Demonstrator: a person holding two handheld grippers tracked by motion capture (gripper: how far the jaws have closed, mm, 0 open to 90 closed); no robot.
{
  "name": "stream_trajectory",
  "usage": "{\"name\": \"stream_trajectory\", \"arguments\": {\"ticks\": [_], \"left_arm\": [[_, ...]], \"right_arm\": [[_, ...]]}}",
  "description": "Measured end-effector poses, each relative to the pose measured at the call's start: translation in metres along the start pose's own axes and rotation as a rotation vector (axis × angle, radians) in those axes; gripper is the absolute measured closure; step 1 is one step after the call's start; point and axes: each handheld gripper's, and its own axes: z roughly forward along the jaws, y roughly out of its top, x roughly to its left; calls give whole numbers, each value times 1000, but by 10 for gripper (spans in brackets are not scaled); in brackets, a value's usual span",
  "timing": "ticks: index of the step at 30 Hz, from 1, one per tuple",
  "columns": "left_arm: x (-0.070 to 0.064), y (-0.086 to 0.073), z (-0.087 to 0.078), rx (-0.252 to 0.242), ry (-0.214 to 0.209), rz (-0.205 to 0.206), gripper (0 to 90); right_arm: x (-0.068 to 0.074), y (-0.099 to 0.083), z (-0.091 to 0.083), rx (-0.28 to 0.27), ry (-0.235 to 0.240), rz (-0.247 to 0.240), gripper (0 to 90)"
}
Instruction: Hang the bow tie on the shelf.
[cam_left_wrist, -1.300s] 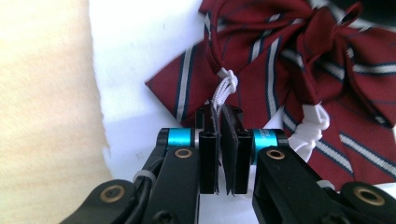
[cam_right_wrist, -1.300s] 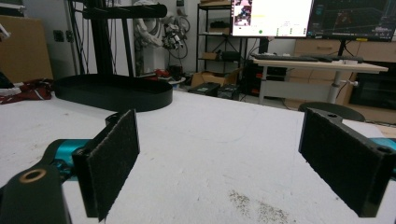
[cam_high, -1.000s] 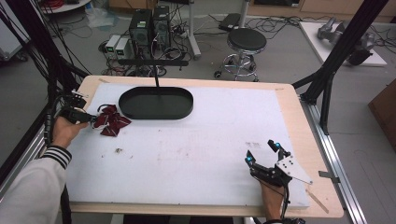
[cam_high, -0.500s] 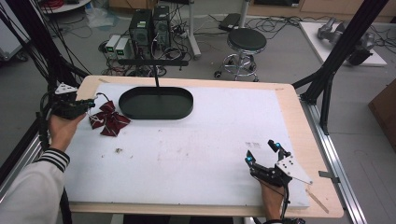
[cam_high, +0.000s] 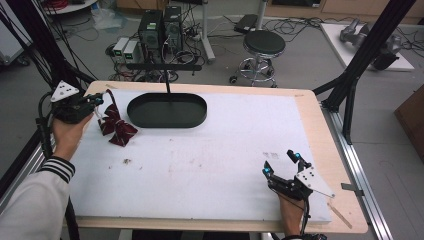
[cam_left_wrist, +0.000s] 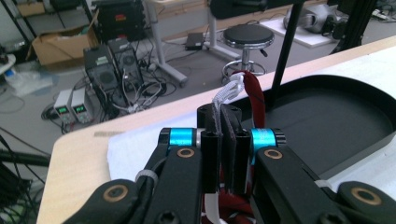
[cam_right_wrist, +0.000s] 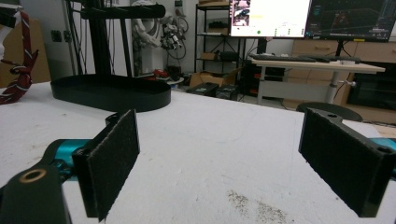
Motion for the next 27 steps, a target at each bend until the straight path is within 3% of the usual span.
{"name": "stream_trajectory", "arguments": {"ticks": [15,27], "left_arm": [[-14,29,6,-72,-22,42,868],[-38,62,24,-101,-67,92,868]], "right_arm": [[0,0,0,0,-1,0,115],[0,0,0,-1,2,3,115]]}}
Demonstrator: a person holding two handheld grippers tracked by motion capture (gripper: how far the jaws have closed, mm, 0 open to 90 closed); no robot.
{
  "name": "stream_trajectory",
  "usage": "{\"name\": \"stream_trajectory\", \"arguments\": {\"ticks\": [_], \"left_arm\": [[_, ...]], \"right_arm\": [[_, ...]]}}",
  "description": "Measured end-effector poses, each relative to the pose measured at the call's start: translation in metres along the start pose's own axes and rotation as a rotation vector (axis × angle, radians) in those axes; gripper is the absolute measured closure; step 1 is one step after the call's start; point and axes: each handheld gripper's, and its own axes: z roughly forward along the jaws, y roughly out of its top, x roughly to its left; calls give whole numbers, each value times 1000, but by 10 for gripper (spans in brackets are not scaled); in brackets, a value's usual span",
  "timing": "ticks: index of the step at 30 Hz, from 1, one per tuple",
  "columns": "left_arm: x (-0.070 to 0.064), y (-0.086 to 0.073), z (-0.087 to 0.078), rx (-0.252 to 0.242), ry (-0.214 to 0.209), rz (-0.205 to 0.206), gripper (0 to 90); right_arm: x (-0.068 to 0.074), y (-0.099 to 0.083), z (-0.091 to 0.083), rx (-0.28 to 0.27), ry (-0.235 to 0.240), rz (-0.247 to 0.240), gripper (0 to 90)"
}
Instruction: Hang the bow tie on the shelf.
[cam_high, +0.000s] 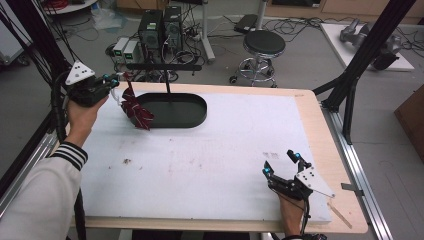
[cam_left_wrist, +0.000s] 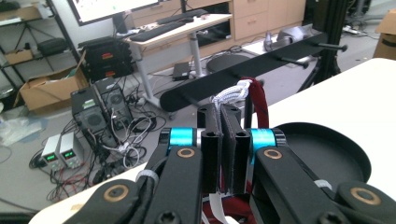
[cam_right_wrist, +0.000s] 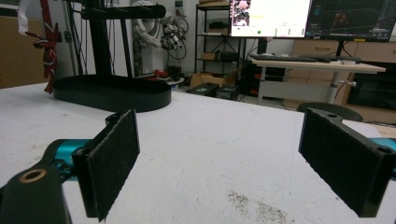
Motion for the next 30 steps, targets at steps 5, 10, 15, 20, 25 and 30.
{"name": "stream_trajectory", "arguments": {"ticks": [5,10,15,20,25,30], "left_arm": [[-5,9,8,-11,-6,12,867],[-8,16,17,-10,-13,28,867],[-6,21,25,-7,-4,30,867],[1,20,34,9,19,21,867],[11,19,42,31,42,13,867],[19,15,50,50,57,-1,866]], "right_arm": [[0,0,0,-2,-1,-3,115],[-1,0,0,-3,-1,-1,115],[-1,0,0,-5,-2,-3,115],[0,0,0,-6,-2,-6,115],[0,0,0,-3,-6,-3,115],[0,0,0,-1,-4,-1,115]]}}
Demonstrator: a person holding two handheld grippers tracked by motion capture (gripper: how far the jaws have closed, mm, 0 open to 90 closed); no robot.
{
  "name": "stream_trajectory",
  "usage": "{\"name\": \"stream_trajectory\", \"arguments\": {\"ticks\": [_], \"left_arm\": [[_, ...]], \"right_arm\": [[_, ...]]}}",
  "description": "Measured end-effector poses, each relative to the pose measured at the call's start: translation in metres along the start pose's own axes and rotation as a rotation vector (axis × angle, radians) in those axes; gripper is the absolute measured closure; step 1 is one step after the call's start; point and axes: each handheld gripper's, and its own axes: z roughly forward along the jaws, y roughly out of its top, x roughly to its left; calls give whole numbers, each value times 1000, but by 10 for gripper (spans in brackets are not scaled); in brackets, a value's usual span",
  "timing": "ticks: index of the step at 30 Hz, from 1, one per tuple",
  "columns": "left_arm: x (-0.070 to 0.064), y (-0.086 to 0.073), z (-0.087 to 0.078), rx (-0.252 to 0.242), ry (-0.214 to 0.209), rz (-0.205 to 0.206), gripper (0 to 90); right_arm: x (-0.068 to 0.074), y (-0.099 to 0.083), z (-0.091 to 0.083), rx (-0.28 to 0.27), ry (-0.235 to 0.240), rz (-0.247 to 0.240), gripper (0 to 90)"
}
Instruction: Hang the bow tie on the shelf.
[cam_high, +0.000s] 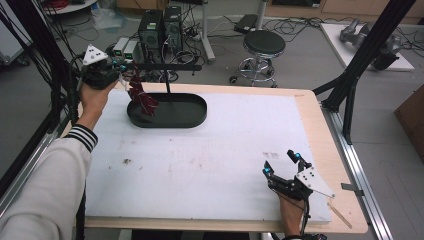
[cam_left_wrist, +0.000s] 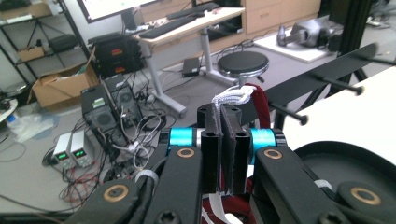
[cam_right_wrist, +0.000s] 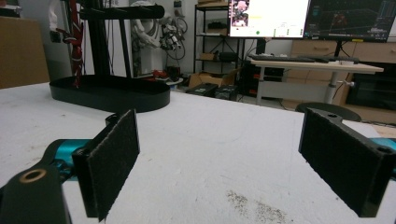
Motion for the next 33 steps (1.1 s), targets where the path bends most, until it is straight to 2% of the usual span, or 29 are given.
{"name": "stream_trajectory", "arguments": {"ticks": [4,7,11,13,15,21,33], "left_arm": [[4,-3,8,13,13,-27,862],[6,-4,13,33,21,-32,861],[6,-6,17,62,40,-12,858],[8,-8,18,73,44,-27,858],[9,-10,19,95,53,-23,858],[12,-15,19,101,59,-36,853],[13,-19,17,103,49,-33,836]], "right_arm": [[0,0,0,-3,-1,-9,115],[0,0,0,-3,-3,-9,115],[0,0,0,-3,-1,-8,115],[0,0,0,-3,-1,-8,115],[0,0,0,-1,-2,-4,115],[0,0,0,-4,-2,-8,115],[0,0,0,-7,-2,-10,115]]}}
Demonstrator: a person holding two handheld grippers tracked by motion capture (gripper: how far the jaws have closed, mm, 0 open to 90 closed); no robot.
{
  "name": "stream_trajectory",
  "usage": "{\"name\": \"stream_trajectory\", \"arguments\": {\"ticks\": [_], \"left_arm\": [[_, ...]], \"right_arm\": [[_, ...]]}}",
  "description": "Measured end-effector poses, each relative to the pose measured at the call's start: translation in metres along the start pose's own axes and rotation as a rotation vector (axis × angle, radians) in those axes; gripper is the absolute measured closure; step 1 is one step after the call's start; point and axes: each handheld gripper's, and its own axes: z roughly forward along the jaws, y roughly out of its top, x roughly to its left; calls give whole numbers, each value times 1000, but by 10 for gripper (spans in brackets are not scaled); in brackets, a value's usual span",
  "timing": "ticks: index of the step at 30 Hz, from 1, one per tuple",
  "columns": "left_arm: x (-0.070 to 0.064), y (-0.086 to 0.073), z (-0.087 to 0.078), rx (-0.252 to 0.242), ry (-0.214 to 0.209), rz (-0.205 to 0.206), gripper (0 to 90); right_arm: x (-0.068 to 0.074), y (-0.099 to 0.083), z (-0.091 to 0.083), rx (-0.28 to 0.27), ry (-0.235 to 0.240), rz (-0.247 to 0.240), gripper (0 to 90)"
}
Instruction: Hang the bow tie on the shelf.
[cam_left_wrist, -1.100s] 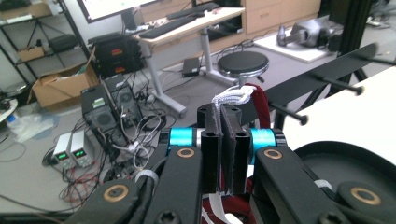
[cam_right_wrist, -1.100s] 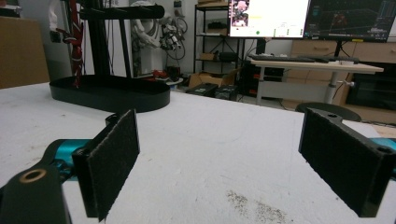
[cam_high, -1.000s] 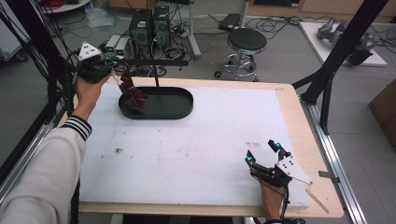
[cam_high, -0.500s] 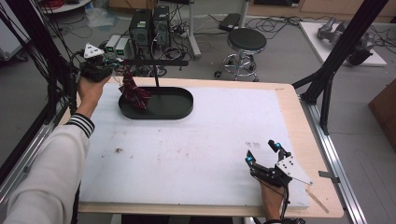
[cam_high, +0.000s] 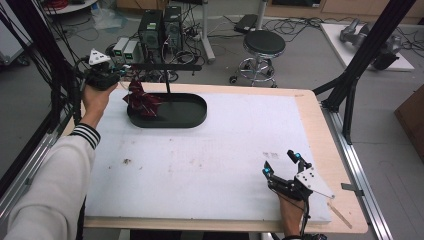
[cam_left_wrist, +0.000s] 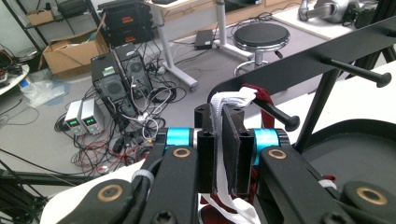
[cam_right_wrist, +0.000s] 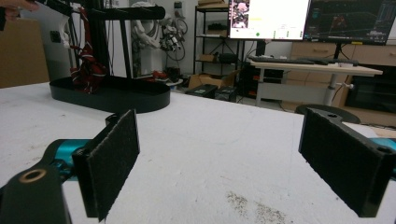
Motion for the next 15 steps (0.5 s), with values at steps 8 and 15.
{"name": "stream_trajectory", "arguments": {"ticks": [8,15], "left_arm": [[-1,-6,-1,21,33,6,711],[5,-13,-6,18,59,-1,509]], "right_arm": [[0,0,0,0,-1,-6,115],[1,0,0,-3,0,-14,115]]}}
